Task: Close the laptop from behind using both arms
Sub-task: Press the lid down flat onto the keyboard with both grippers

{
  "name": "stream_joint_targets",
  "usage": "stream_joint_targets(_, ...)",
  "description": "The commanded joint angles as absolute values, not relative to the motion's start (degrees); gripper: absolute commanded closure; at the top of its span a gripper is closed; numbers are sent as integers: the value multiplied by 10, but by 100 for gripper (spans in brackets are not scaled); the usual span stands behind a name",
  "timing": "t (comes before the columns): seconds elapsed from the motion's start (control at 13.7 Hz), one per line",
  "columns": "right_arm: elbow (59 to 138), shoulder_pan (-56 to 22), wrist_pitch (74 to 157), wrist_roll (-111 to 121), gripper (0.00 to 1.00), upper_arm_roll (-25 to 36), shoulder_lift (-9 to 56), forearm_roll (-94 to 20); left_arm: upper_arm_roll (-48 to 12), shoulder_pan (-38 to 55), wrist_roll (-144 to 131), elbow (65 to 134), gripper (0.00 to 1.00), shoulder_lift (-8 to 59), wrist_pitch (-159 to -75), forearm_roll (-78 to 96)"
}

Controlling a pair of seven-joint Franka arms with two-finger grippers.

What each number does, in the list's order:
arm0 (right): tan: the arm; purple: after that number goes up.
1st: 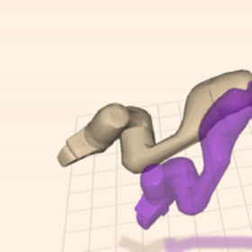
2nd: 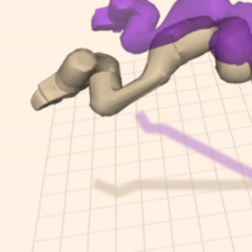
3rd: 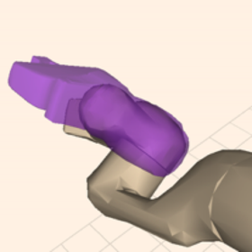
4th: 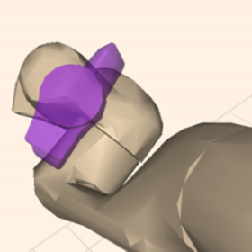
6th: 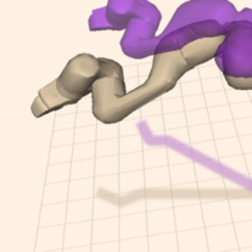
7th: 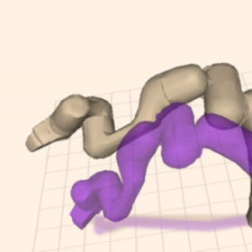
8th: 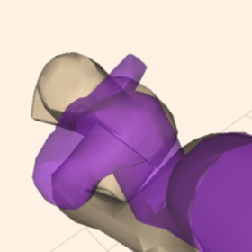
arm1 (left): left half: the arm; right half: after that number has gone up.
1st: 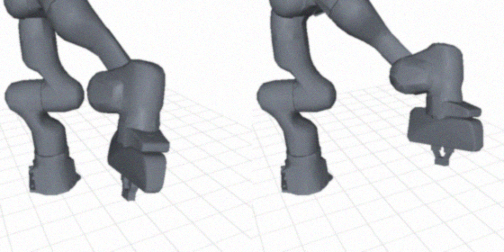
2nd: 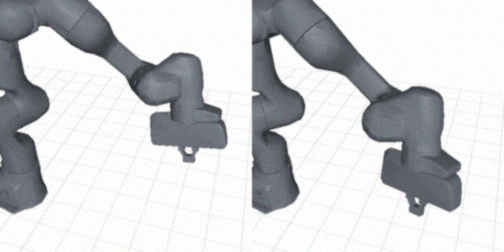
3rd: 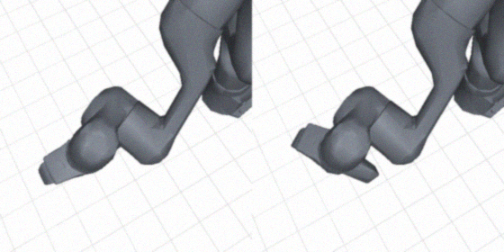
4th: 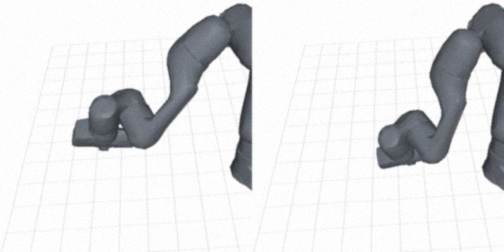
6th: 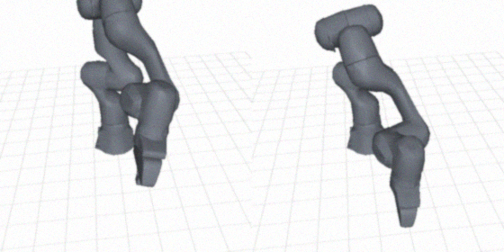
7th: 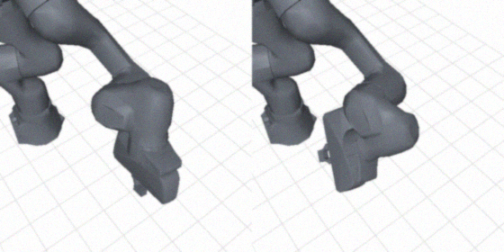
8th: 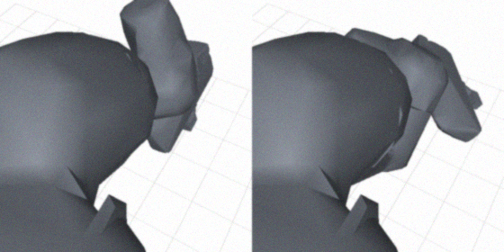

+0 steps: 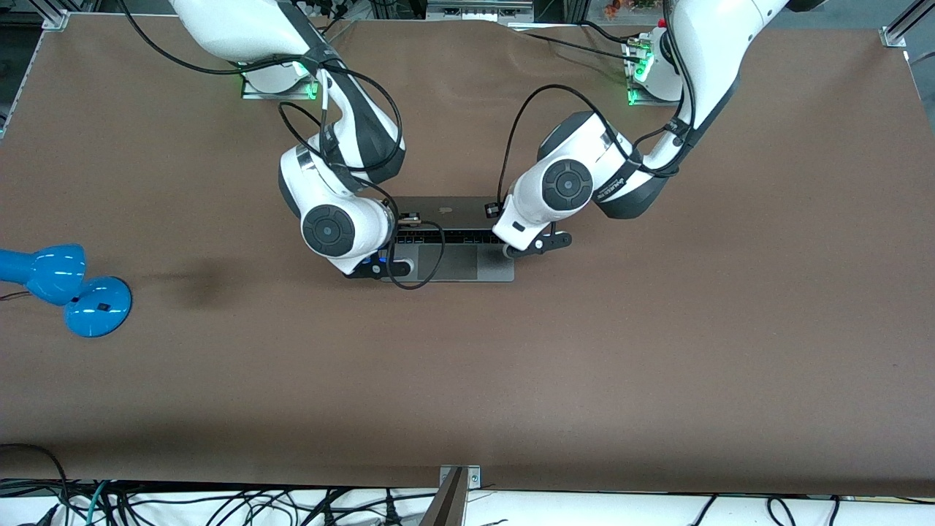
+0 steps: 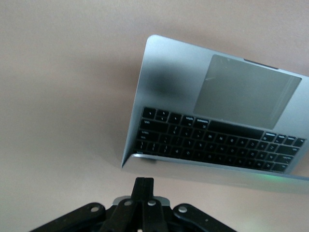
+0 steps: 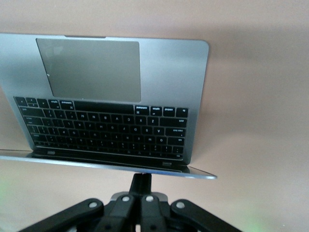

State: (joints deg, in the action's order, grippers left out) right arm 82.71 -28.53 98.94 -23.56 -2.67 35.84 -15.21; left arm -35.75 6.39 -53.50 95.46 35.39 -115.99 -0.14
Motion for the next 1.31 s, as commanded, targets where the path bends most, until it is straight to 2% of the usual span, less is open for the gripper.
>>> stream_joint_targets(0.0,803,-277,988,-217,100,-28,379,-153,-356,74,-549,918,100,389,-1157,-29)
stream_joint_targets(0.29,802,-272,1008,-215,100,-28,394,-153,-341,89,-554,899,100,408,-1157,-34)
stream_joint_targets(0.58,802,-266,1024,-208,100,-28,403,-153,-288,134,-555,882,100,419,-1161,-32)
stream_joint_targets(1.24,774,-261,1061,-201,100,-28,453,-153,-279,138,-554,858,100,458,-1187,-34)
